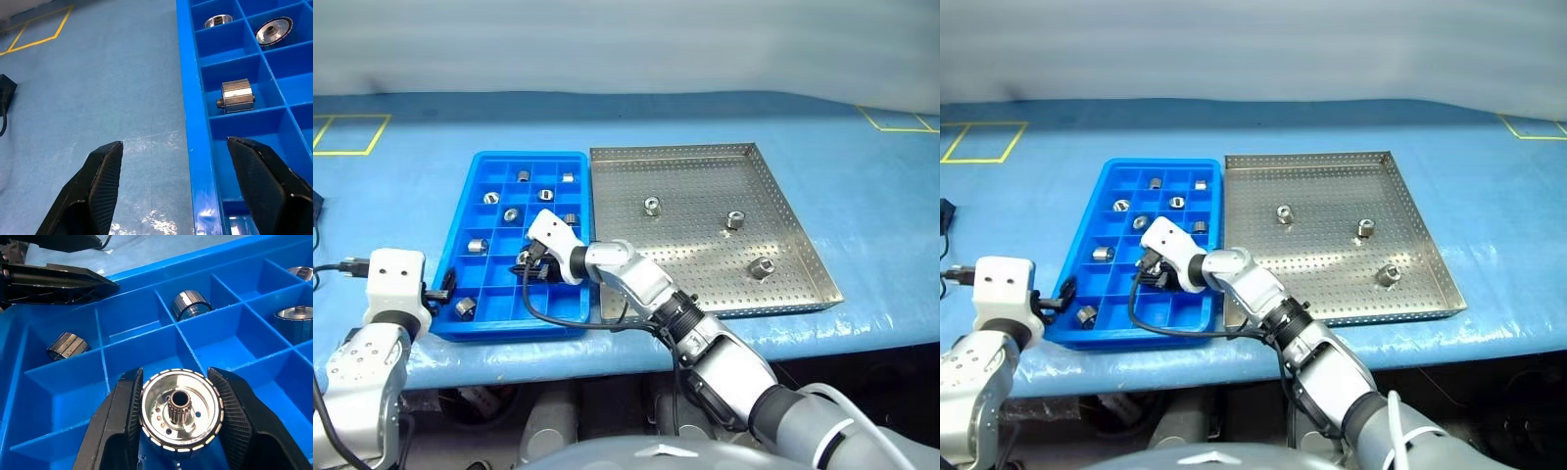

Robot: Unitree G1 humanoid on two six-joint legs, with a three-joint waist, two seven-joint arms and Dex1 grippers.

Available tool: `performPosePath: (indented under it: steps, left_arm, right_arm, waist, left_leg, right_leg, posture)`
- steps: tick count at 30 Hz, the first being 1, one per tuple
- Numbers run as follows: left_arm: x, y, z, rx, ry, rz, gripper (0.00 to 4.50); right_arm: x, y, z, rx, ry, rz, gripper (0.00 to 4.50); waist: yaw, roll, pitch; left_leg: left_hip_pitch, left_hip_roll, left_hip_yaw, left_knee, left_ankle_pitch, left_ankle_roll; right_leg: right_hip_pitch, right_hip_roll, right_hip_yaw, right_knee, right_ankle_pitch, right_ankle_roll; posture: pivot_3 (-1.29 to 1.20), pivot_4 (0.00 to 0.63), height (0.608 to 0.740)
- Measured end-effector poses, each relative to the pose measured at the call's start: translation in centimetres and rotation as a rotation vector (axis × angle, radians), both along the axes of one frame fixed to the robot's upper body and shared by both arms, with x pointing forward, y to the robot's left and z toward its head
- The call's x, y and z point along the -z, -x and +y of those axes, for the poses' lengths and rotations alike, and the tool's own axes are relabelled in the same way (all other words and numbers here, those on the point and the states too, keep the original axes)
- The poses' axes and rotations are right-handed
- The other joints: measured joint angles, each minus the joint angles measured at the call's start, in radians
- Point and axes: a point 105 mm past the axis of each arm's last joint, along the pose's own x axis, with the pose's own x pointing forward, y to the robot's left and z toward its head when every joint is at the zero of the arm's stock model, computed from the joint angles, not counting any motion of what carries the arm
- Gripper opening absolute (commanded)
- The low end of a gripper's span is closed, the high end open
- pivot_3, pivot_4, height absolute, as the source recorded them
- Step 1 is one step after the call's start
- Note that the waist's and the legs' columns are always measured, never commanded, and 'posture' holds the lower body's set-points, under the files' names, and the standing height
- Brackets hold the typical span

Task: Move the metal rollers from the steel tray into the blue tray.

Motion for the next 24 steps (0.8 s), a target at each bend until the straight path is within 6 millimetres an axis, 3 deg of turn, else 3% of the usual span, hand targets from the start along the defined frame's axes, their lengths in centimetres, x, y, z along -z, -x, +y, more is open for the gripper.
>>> performPosePath:
  steps: [12, 24]
  left_arm:
    - [1.1, 2.3, -0.7, -0.019, 0.063, 0.02, 3.72]
    - [0.9, 2.5, -0.8, -0.031, 0.066, 0.0, 3.72]
  right_arm:
    - [0.1, -0.5, 0.3, -0.034, 0.032, -0.049, 1.74]
    - [0.1, -1.0, 0.3, -0.035, 0.04, -0.057, 1.74]
  waist:
    - [0.022, 0.001, 0.001]
    - [0.043, 0.002, 0.001]
  left_leg:
    - [0.0, 0.003, -0.007, 0.001, 0.0, -0.003]
    - [0.0, 0.007, -0.013, 0.0, -0.001, -0.008]
  right_leg:
    - [0.0, 0.001, -0.01, 0.0, -0.002, -0.003]
    - [0.001, 0.006, -0.016, 0.001, -0.006, -0.008]
  posture:
    - [0.22, 0.15, 0.74]
    - [0.22, 0.15, 0.74]
